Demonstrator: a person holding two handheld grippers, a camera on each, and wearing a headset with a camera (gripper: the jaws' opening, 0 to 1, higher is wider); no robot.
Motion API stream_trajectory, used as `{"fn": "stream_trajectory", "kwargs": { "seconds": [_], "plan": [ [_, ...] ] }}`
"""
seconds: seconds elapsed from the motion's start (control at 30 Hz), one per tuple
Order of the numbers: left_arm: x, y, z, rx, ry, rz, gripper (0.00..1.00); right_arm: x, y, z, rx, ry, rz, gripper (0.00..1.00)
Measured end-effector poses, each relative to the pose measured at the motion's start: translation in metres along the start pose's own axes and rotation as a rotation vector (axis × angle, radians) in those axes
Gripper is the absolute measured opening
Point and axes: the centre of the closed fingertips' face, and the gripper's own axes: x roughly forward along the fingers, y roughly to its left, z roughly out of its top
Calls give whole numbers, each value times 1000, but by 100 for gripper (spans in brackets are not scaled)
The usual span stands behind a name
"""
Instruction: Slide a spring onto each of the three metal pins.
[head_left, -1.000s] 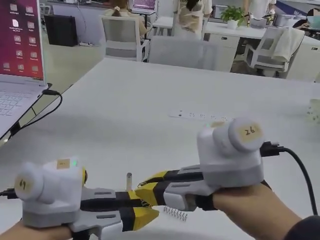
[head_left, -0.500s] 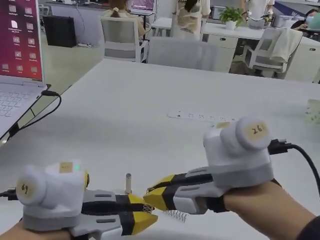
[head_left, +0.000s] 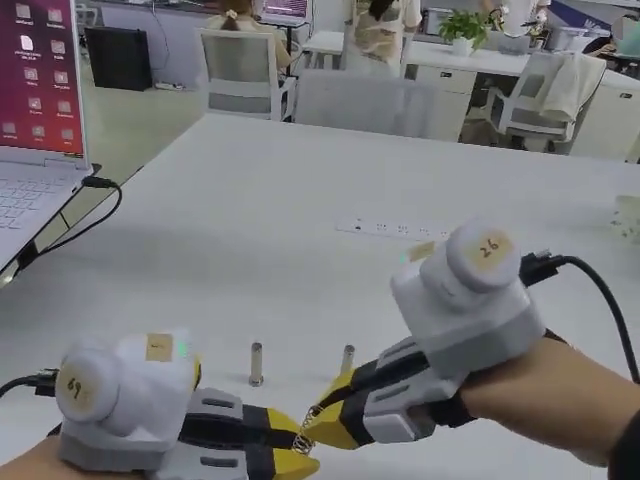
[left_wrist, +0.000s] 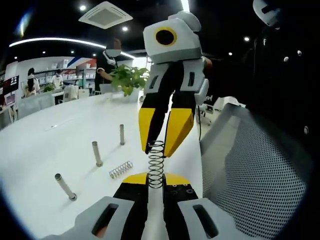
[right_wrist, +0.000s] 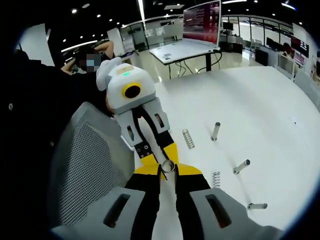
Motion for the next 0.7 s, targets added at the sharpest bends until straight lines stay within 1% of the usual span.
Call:
{"fn": "stream_trajectory", "kwargs": {
  "seconds": [0.07, 0.13, 0.17, 0.3, 0.37, 0.47, 0.7],
  "plan": [
    [0, -1, -1, 1, 5, -5, 2, 2, 1, 0, -30, 20, 4, 9],
    [0, -1, -2, 4, 11, -7, 2, 3, 2, -1, -44, 46, 13, 9],
    [0, -1, -3, 7, 13, -7, 2, 4, 1, 0, -57, 54, 8, 9],
    [0, -2, -2, 10, 12, -14, 2, 6, 4, -1, -93, 92, 27, 9],
    [1, -4, -2, 11, 14, -17, 2, 8, 5, -3, -102, 116, 36, 9],
    [1, -4, -4, 15, 28, -19, 2, 11, 5, -5, -121, 148, 43, 9],
    [1, -5, -2, 2, 19, -22, 2, 16, 6, -10, -161, 207, 58, 9]
  ]
}}
